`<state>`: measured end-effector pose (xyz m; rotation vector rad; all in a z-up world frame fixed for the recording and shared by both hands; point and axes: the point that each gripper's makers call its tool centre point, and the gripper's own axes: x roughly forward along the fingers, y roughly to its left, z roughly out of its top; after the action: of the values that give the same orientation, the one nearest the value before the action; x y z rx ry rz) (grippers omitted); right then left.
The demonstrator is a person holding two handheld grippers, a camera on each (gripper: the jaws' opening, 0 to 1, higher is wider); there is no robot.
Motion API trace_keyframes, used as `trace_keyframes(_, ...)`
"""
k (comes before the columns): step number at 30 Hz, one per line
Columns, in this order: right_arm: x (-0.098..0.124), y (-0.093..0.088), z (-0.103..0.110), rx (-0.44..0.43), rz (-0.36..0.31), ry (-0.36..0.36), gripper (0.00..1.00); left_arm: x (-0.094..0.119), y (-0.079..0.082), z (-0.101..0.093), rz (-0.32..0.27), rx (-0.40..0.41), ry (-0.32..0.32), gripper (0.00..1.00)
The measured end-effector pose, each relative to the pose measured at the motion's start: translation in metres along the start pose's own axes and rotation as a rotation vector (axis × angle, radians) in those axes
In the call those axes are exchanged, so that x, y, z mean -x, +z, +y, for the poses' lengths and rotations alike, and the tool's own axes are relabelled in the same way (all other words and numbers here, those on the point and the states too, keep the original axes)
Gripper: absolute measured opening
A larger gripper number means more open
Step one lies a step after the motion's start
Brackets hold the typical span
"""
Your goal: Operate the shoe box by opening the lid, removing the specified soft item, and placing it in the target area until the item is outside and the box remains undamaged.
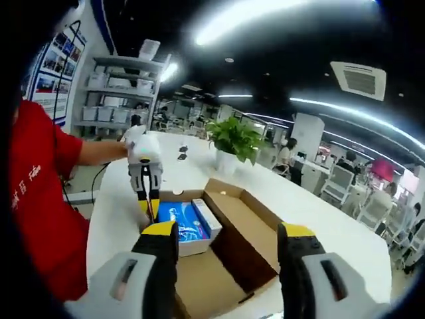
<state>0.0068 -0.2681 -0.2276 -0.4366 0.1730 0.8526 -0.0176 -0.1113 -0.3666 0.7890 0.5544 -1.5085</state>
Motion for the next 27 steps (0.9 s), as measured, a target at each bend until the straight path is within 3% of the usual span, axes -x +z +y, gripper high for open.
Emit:
trace_keyframes(6, -0.015, 0.007, 0.001, -0.019, -0.011, 0.062, 0.57, 0.0, 0.0, -0.002, -0.01, -0.009, 0.0, 0.01)
trace_keyframes(10, -0.014, 0.018, 0.014, -0.041, -0.074, 0.134, 0.53, -0.002, 0.002, -0.002, -0.013, -0.01, -0.001, 0.01)
trace_keyframes(14, -0.03, 0.024, 0.021, -0.047, -0.054, 0.185, 0.5, -0.002, 0.002, -0.001, -0.023, -0.008, 0.001, 0.02)
trace_keyframes(16, -0.043, 0.021, 0.029, -0.037, -0.02, 0.243, 0.5, -0.003, 0.002, -0.001, -0.017, 0.001, -0.002, 0.02)
trace_keyframes(19, -0.058, 0.014, 0.034, -0.002, 0.03, 0.275, 0.5, -0.003, 0.003, -0.002, -0.019, -0.003, 0.005, 0.02)
trace_keyframes(27, -0.067, 0.018, 0.037, 0.018, 0.051, 0.307, 0.53, -0.005, 0.003, -0.001, -0.02, -0.002, 0.002, 0.02)
